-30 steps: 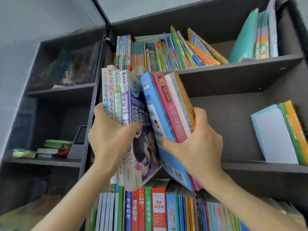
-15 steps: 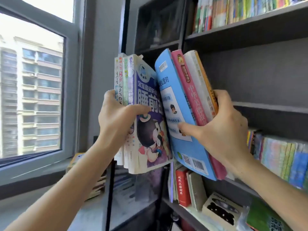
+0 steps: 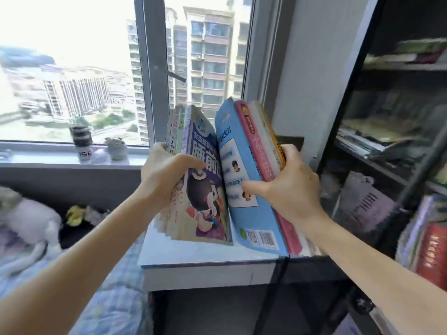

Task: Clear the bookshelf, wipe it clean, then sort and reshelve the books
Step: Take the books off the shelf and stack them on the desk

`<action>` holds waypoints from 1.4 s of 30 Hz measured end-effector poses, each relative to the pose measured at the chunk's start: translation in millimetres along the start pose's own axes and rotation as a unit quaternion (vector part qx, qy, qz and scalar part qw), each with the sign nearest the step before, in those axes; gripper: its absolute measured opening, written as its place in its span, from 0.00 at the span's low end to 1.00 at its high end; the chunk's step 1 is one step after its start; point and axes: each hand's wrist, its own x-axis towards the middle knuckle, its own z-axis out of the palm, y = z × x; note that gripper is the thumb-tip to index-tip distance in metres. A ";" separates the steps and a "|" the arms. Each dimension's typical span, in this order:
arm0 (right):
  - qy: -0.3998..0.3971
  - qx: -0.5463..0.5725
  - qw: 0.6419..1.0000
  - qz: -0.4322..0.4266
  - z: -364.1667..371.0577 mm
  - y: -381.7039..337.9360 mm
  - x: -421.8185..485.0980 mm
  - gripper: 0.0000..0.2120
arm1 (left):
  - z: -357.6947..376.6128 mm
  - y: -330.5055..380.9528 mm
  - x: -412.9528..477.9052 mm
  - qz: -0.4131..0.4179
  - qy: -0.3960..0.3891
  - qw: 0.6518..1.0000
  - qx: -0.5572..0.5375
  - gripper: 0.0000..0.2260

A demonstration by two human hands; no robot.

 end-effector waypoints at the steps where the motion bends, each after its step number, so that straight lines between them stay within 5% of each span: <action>1: -0.022 0.003 1.000 0.010 18.7 4.3 7.9 0.30 | -8.2 -14.5 12.9 -0.013 0.009 1.000 0.008 0.36; 6: -0.109 -0.035 0.989 0.094 112.4 45.1 55.6 0.29 | -20.3 -102.0 106.0 -0.109 -0.008 0.994 0.033 0.35; 10: -0.115 -0.096 0.972 0.183 177.5 96.7 103.2 0.38 | 3.4 -159.1 190.7 -0.148 -0.064 0.987 0.009 0.32; 16: -0.131 -0.208 0.932 0.268 244.3 161.9 166.2 0.35 | 47.6 -232.2 308.2 -0.255 -0.129 0.958 -0.027 0.34; 22: -0.158 -0.274 0.897 0.309 275.0 204.3 197.6 0.32 | 65.2 -283.5 378.8 -0.341 -0.183 0.920 -0.069 0.15; 25: -0.177 -0.291 0.887 0.312 286.3 222.2 208.5 0.33 | 49.3 -318.9 396.0 -0.379 -0.152 0.910 -0.077 0.21; 29: -0.204 -0.304 0.879 0.306 302.0 237.1 217.2 0.34 | 32.0 -348.1 420.2 -0.403 -0.113 0.904 -0.090 0.06; 33: -0.214 -0.305 0.878 0.300 323.6 250.4 224.2 0.33 | 37.8 -362.8 460.7 -0.390 -0.086 0.912 -0.088 0.03; 37: -0.223 -0.314 0.873 0.299 344.9 256.0 224.6 0.34 | 20.3 -389.0 478.8 -0.413 -0.042 0.910 0.009 0.18; 42: -0.236 -0.332 0.869 0.282 362.6 261.9 232.6 0.33 | -1.5 -379.9 473.4 -0.409 -0.015 0.910 0.073 0.01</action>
